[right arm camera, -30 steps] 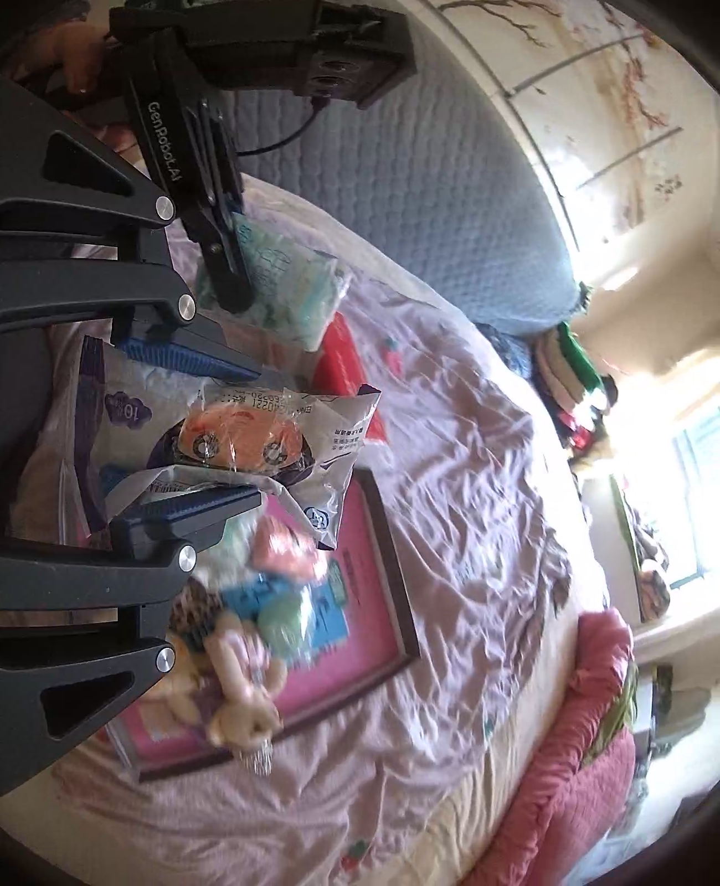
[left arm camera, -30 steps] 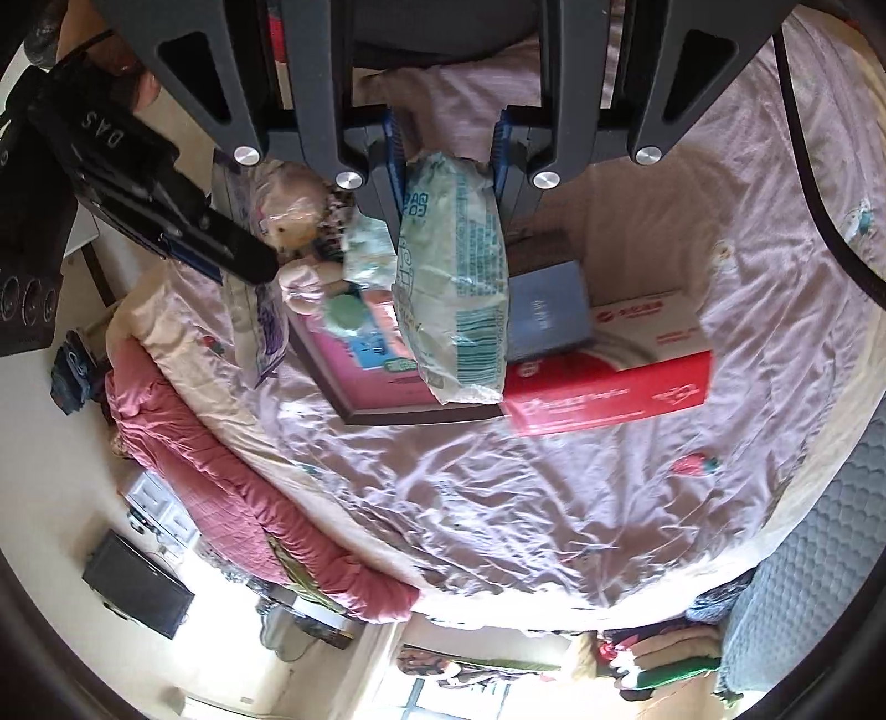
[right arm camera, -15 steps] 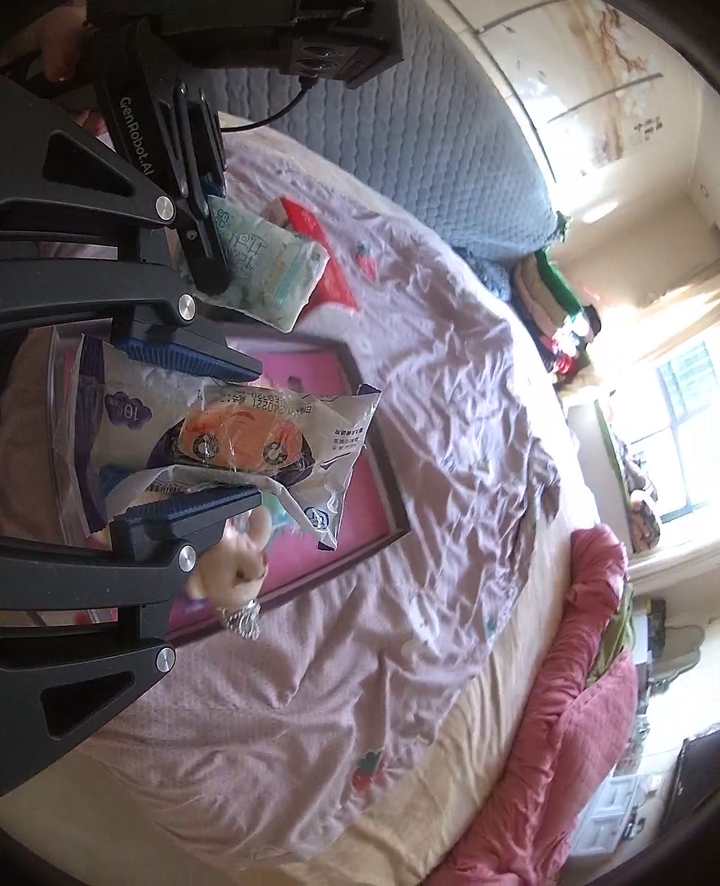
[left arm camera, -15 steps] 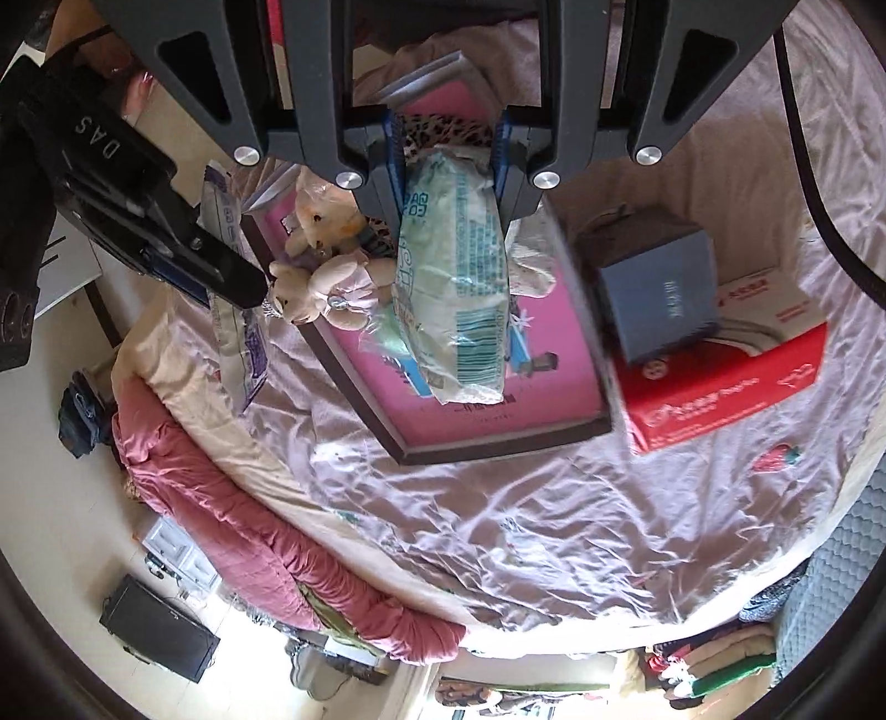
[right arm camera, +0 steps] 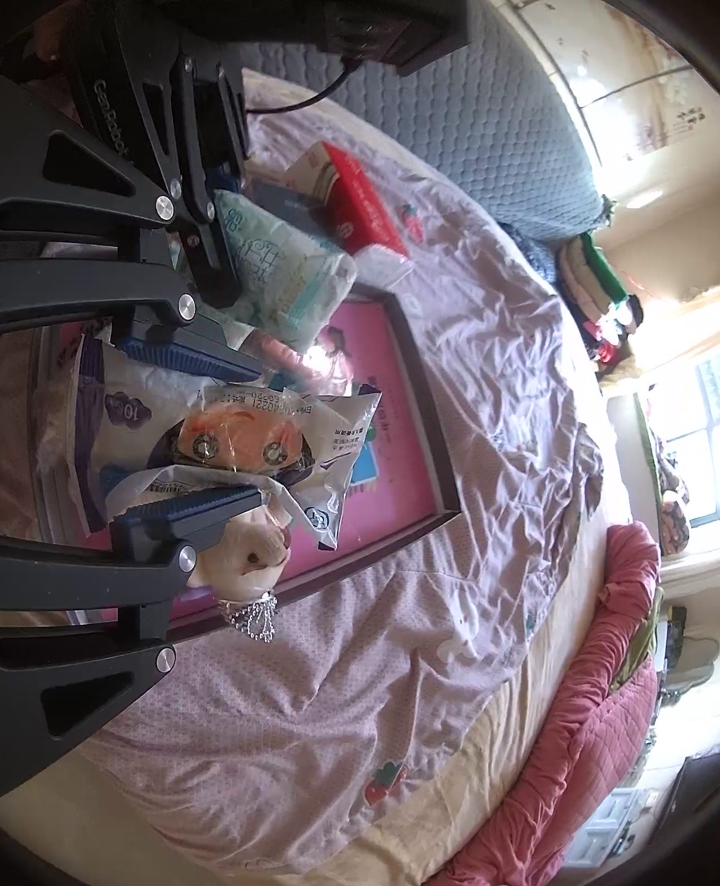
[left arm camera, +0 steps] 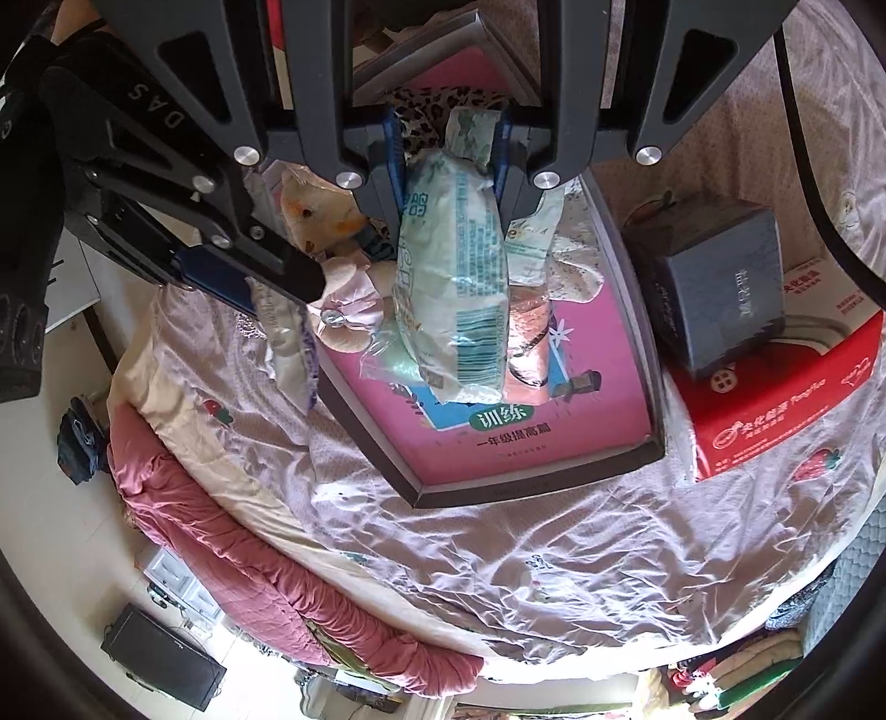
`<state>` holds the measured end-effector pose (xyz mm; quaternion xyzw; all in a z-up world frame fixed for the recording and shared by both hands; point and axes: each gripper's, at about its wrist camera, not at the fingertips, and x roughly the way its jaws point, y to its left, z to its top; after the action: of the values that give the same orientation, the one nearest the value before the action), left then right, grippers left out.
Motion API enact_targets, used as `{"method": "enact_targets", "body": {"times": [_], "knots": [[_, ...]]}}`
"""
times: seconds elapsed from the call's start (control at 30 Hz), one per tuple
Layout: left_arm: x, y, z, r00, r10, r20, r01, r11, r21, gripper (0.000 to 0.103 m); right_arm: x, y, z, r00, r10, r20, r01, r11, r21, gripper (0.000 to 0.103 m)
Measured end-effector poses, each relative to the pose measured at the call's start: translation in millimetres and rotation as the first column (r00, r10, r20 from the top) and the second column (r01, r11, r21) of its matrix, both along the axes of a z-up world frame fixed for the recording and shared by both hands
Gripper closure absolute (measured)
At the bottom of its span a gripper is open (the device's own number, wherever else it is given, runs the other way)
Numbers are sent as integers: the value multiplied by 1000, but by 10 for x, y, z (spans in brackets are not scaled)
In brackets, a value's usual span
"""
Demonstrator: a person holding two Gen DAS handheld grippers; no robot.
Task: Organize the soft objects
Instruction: 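Lift both white packets and carry them over the pink tray, then lower and release the Flower packet with the left gripper while the right releases the snack packet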
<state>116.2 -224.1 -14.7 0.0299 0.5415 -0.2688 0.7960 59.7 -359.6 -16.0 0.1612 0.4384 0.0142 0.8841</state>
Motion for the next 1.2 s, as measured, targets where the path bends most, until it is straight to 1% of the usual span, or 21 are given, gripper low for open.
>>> {"method": "enact_targets", "body": {"times": [0.33,0.77,1.2], "knots": [[62,-46,-100,1000,-8,-17,8,1000,3,78,86,-10,-124,1000,-3,-11,4,1000,14,61],[85,-53,-136,1000,-9,-23,9,1000,0,78,100,-63,-145,1000,-20,7,20,999,43,60],[104,-89,-159,999,-16,-30,16,1000,4,77,81,-148,-144,999,-51,10,50,995,85,53]]}}
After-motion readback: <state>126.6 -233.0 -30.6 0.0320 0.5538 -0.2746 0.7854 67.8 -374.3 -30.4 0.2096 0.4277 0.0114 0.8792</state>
